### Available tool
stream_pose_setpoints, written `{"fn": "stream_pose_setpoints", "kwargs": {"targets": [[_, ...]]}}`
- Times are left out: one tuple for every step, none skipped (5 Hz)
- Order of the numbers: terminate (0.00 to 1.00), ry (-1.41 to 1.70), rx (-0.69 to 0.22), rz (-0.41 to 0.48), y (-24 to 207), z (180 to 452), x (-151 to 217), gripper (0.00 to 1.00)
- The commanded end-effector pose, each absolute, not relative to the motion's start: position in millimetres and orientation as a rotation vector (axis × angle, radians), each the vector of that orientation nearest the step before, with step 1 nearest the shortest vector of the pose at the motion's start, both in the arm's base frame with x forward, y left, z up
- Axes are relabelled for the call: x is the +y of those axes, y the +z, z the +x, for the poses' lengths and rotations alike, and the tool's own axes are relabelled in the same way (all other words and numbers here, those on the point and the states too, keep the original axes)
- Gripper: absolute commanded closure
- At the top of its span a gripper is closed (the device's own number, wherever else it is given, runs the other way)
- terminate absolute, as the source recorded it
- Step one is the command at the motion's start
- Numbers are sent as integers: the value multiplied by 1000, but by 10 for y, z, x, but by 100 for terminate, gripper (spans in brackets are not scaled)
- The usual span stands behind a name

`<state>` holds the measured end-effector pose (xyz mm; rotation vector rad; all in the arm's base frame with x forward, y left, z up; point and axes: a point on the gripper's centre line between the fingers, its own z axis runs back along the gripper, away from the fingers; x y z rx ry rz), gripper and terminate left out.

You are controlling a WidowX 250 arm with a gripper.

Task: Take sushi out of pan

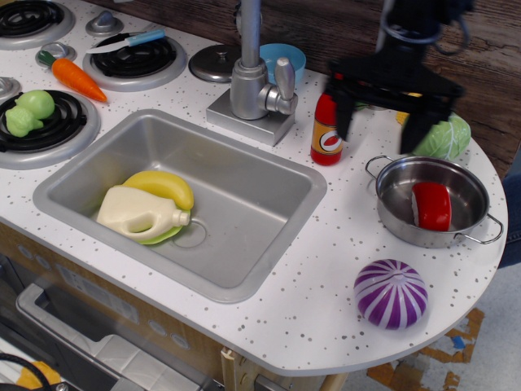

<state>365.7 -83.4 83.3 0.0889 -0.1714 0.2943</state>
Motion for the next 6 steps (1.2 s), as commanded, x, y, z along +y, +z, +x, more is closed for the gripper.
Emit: {"fn": "stream_pose_setpoints", "kwargs": {"targets": [[0, 322, -231, 11, 917, 3780, -1100, 0], [0, 308, -231, 9, 814, 3796, -1229, 0], [0, 281, -214, 0, 684, 3777, -1242, 0], [0, 252, -200, -3, 576, 3787, -1248, 0], [0, 260, -216, 9, 493, 3804, -1281, 0], [0, 270, -228, 56, 402, 3824, -1332, 0]]}}
